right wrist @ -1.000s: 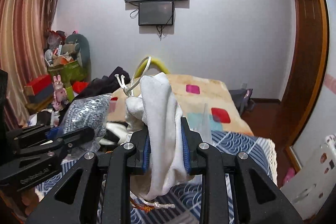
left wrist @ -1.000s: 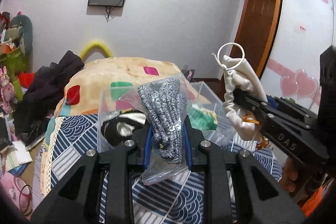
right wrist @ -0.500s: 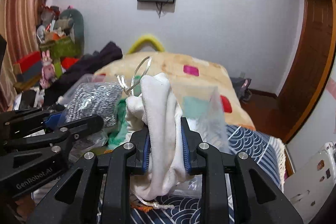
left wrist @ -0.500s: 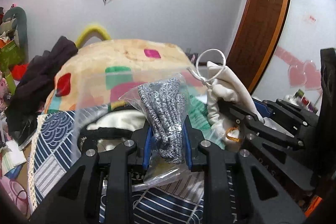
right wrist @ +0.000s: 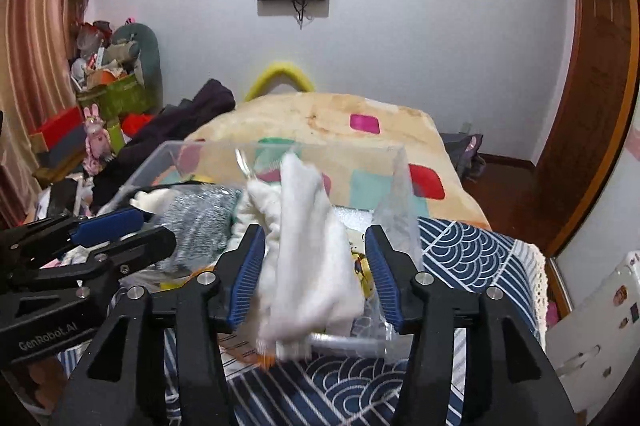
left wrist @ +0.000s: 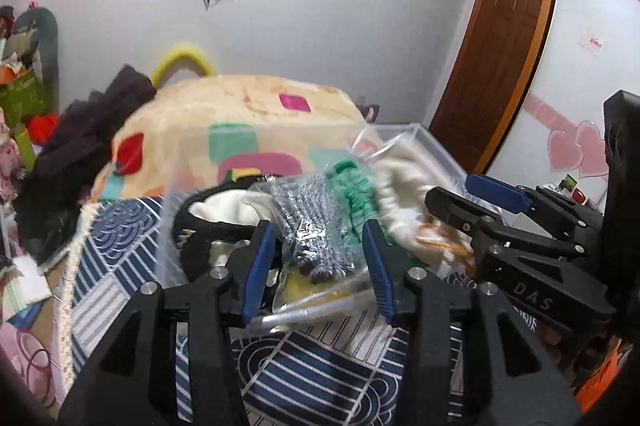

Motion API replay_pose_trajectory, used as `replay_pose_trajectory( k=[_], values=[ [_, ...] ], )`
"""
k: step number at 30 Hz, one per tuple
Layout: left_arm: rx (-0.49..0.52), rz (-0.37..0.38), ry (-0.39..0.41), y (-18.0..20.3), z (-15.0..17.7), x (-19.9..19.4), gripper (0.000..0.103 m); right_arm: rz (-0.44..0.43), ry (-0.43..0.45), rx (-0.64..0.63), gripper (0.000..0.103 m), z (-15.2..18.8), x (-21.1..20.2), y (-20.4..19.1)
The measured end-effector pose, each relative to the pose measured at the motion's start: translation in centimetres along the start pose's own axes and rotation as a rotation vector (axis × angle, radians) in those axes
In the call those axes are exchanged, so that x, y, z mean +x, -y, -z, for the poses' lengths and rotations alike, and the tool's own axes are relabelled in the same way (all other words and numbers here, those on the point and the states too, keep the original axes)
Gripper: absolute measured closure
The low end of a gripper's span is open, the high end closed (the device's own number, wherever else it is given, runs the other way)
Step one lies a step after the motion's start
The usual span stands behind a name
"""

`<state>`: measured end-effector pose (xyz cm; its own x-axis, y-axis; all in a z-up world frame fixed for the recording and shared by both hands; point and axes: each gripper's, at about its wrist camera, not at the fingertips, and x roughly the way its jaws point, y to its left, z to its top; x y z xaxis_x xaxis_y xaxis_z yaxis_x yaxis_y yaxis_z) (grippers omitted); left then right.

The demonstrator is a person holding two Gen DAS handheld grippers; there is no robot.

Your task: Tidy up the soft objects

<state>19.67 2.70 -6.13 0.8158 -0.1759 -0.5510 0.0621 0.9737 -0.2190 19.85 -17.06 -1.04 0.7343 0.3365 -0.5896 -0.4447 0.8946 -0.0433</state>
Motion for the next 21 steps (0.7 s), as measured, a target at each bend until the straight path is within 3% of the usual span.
replay_pose_trajectory(
  k=[8, 11, 21],
  values=[
    [0.061, -0.051, 0.142, 1.6, 0.1, -6.4, 0.041, -0.011, 0.129, 0.005, 0.045, -0.3, -5.7, -0.3],
    [0.066, -0.047, 0.179, 2.0, 0.3, -8.7, 0.040, -0.026, 0.180, 0.007, 0.037, -0.3, -8.0, -0.5],
    [0.101, -0.070, 0.291, 3.2, 1.5, -14.7, 0.010, -0.047, 0.309, 0.018, 0.018, 0.5, -12.5, -1.3]
  ],
)
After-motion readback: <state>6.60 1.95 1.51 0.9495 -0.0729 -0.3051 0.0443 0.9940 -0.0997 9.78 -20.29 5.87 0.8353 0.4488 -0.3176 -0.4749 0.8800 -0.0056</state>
